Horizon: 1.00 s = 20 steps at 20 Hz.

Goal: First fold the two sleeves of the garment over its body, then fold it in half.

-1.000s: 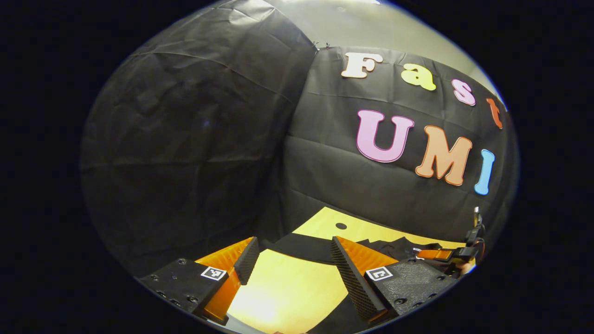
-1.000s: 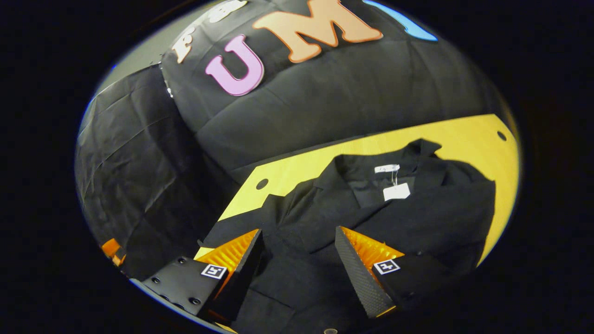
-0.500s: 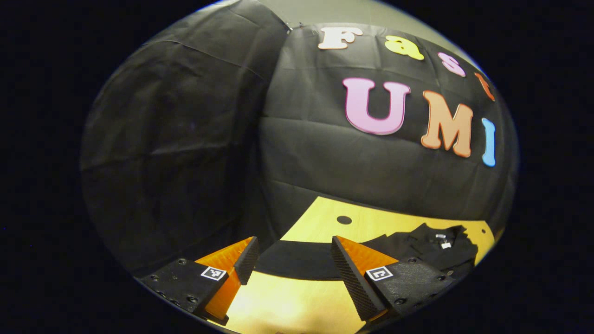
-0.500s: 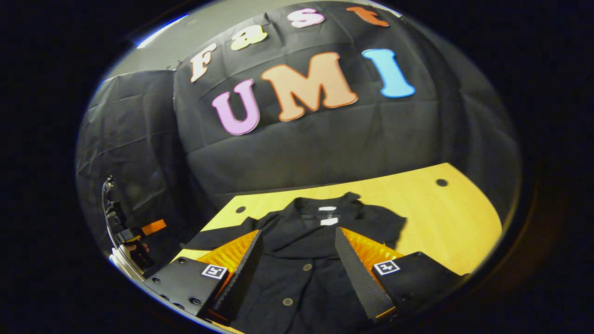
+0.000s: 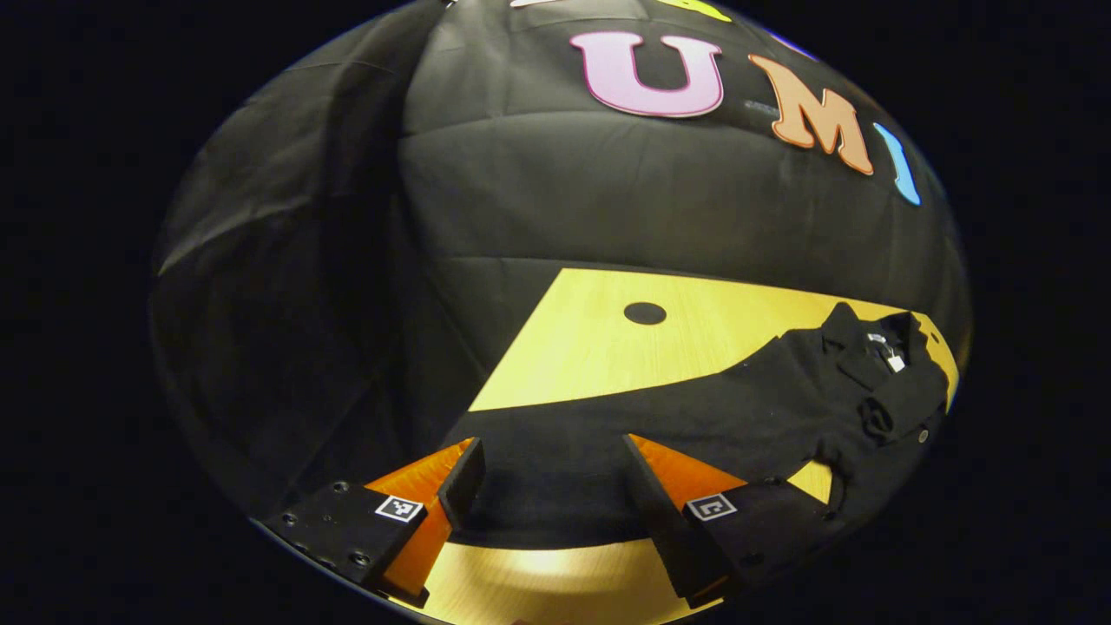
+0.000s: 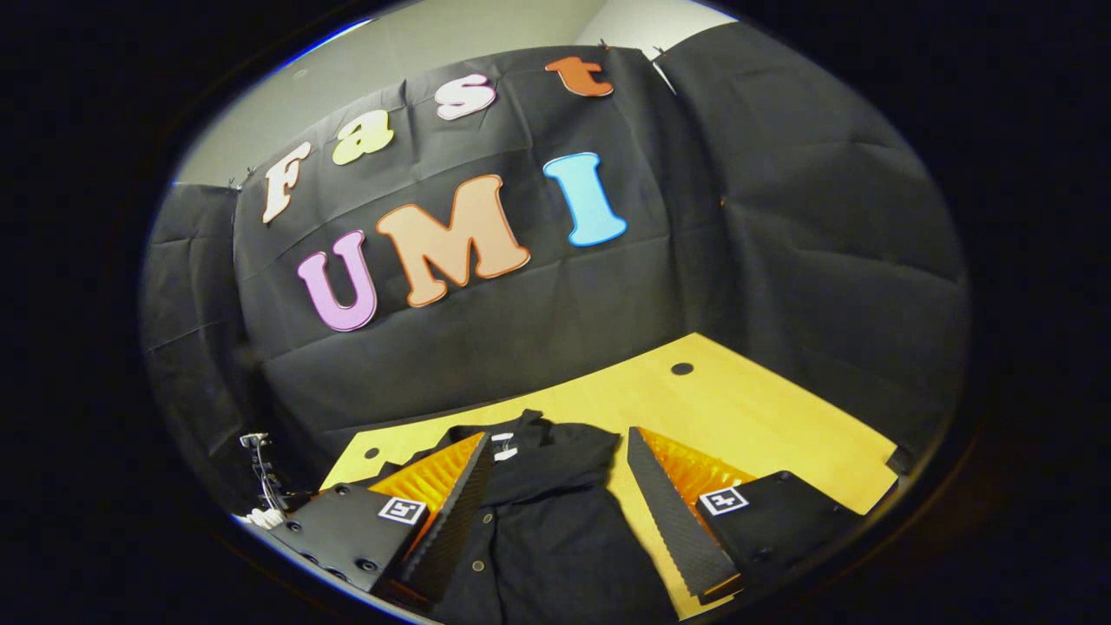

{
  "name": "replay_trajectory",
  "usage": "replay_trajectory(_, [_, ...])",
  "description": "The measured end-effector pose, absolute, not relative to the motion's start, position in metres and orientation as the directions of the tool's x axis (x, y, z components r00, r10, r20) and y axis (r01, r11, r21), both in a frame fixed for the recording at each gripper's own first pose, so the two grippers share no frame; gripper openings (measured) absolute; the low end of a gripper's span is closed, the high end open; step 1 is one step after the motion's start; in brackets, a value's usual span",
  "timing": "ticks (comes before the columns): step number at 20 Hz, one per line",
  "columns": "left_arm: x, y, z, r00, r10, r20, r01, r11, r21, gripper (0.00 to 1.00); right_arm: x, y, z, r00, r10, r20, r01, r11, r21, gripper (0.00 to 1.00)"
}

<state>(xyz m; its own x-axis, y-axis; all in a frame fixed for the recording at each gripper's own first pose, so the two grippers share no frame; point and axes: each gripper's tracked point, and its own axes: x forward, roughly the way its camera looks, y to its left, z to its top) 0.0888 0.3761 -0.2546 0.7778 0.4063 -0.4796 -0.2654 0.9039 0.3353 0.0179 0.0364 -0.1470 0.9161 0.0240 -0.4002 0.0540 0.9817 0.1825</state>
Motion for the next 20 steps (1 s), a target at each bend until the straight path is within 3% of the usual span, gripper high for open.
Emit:
replay_trajectory(3, [0.09, 0.373, -0.276, 0.751, 0.4, -0.525, -0.25, 0.909, 0.334, 0.94, 0.013, 0.03, -0.14, 0.919, -0.003, -0.395, 0.067, 0.987, 0.146, 0.98])
replay_trajectory(14, [0.094, 0.37, -0.275, 0.768, 0.363, -0.528, -0.226, 0.925, 0.306, 0.91, 0.002, 0.025, -0.15, 0.904, -0.006, -0.428, 0.085, 0.982, 0.166, 0.98])
replay_trajectory(16, [0.097, 0.364, -0.28, 0.77, 0.344, -0.538, -0.203, 0.931, 0.304, 0.85, 0.0, 0.025, -0.151, 0.902, -0.009, -0.432, 0.086, 0.984, 0.158, 0.98])
replay_trajectory(20, [0.101, 0.354, -0.282, 0.77, 0.316, -0.554, -0.172, 0.939, 0.297, 0.62, -0.009, 0.023, -0.152, 0.903, -0.01, -0.429, 0.094, 0.98, 0.176, 0.98])
